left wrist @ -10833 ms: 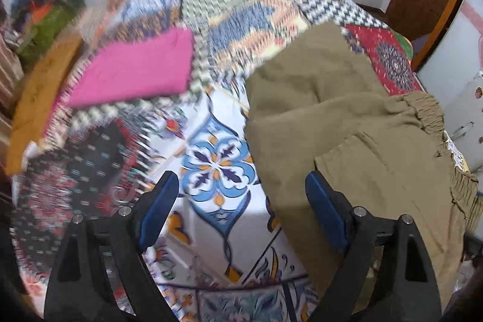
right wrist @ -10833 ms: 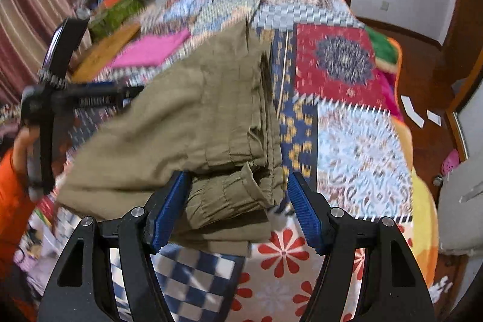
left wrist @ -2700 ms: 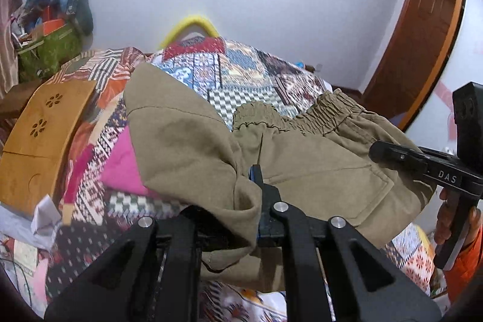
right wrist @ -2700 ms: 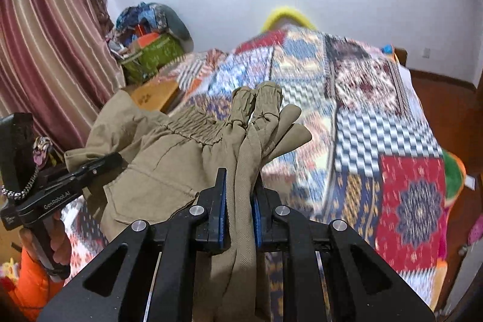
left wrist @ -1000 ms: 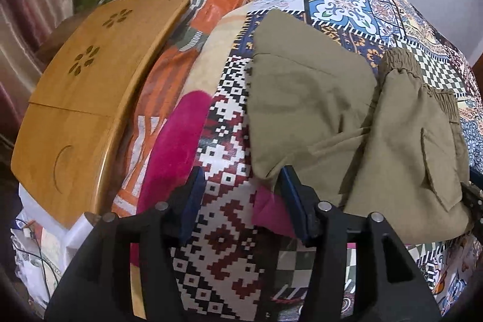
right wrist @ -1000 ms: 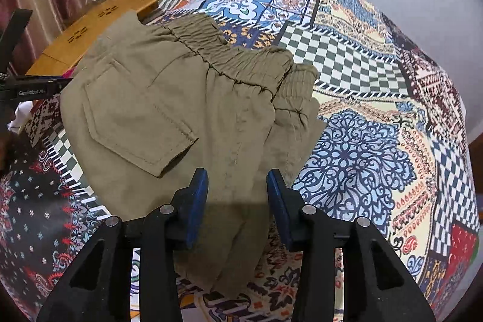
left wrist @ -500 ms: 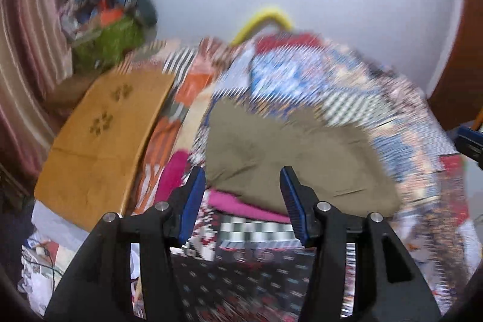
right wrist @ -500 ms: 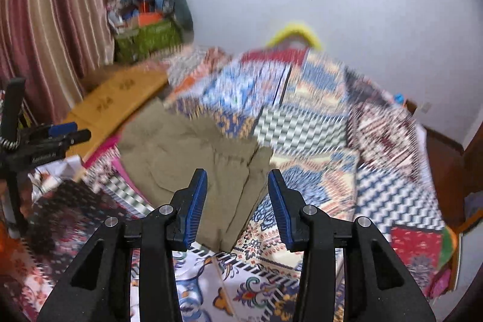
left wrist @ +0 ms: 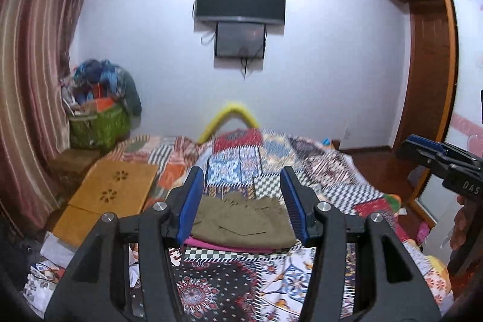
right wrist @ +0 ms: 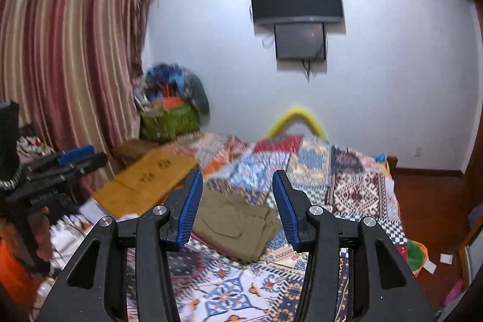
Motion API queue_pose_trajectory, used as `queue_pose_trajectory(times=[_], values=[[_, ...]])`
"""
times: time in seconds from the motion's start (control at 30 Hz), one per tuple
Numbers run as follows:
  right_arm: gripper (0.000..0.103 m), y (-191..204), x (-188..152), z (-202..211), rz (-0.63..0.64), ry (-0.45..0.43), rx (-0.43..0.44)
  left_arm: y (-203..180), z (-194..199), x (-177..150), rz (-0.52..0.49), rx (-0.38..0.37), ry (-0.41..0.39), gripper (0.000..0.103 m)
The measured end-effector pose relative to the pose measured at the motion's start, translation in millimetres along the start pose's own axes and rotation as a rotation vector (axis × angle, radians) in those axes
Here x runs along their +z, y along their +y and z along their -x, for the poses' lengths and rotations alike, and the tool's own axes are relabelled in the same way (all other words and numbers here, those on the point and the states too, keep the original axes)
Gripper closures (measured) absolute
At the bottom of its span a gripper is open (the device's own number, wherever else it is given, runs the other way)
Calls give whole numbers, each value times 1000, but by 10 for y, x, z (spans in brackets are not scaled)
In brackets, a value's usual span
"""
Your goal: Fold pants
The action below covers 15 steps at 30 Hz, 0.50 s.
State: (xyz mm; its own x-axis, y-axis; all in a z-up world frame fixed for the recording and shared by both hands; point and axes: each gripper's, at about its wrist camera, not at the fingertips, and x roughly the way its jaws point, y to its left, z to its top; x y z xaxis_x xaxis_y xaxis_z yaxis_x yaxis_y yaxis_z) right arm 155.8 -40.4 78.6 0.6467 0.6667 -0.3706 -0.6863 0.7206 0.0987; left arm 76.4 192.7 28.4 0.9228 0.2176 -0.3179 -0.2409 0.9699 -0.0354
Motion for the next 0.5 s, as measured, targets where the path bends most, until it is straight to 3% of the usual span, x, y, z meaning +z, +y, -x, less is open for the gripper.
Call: queue_pose_trajectory(times=[0.23, 0.3, 0.37, 0.5], values=[[35, 202, 37, 773, 9, -143, -8, -226, 871, 18, 30, -25, -118, 37], [26, 226, 11, 891, -1, -164, -4, -280, 1069, 2, 26, -14, -145, 31], [18, 259, -50, 972, -5, -184, -7, -311, 1251, -8, 38, -22, -164, 19], [0, 364, -141, 1032, 15, -210, -41, -344, 1498, -51, 48, -14, -199, 8]])
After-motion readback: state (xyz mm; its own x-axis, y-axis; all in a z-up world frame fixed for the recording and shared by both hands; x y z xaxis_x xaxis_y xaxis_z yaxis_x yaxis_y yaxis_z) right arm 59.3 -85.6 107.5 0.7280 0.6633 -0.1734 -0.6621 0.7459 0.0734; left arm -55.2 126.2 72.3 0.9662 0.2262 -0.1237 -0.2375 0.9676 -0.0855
